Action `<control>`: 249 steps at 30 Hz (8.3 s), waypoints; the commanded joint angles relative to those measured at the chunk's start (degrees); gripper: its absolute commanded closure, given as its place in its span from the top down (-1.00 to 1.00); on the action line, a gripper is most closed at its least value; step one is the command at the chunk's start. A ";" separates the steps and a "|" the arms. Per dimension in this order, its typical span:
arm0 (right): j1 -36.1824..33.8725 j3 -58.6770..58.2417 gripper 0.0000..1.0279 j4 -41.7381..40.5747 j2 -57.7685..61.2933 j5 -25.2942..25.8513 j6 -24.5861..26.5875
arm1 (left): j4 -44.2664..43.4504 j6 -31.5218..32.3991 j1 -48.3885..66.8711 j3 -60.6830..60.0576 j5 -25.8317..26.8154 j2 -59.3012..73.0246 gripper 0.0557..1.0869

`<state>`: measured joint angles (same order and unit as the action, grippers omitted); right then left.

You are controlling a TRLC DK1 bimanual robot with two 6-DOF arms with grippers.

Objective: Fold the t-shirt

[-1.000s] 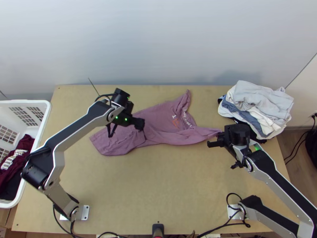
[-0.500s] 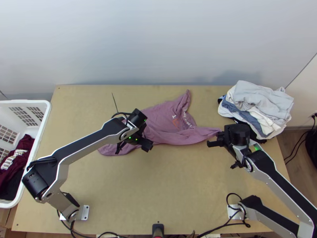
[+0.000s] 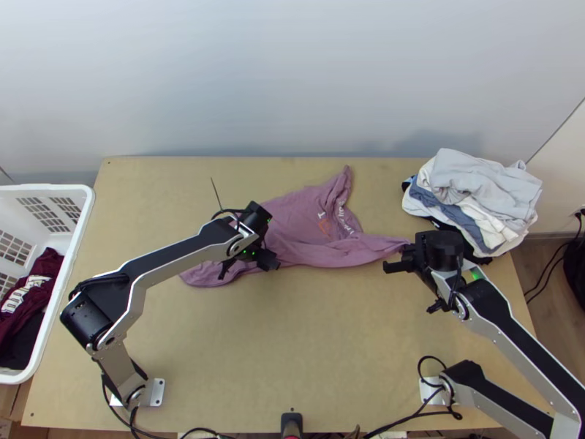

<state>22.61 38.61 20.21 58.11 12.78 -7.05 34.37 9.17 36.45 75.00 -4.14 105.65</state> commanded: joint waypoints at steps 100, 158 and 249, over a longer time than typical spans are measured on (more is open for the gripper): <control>-3.89 -0.11 -0.94 -21.79 -3.18 -1.70 13.20 | 6.59 -1.79 -24.41 -18.58 14.86 -45.09 -0.92; -4.33 40.75 -0.94 -26.89 57.47 -1.44 -0.60 | 18.80 0.15 -33.11 26.60 15.48 13.80 0.87; -4.86 58.60 -0.94 -27.06 71.88 1.29 3.62 | 5.36 10.17 -35.92 55.34 7.75 31.20 -0.92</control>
<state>17.74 92.44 -7.66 125.10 13.69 -4.36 44.29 18.09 1.34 126.48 5.30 133.75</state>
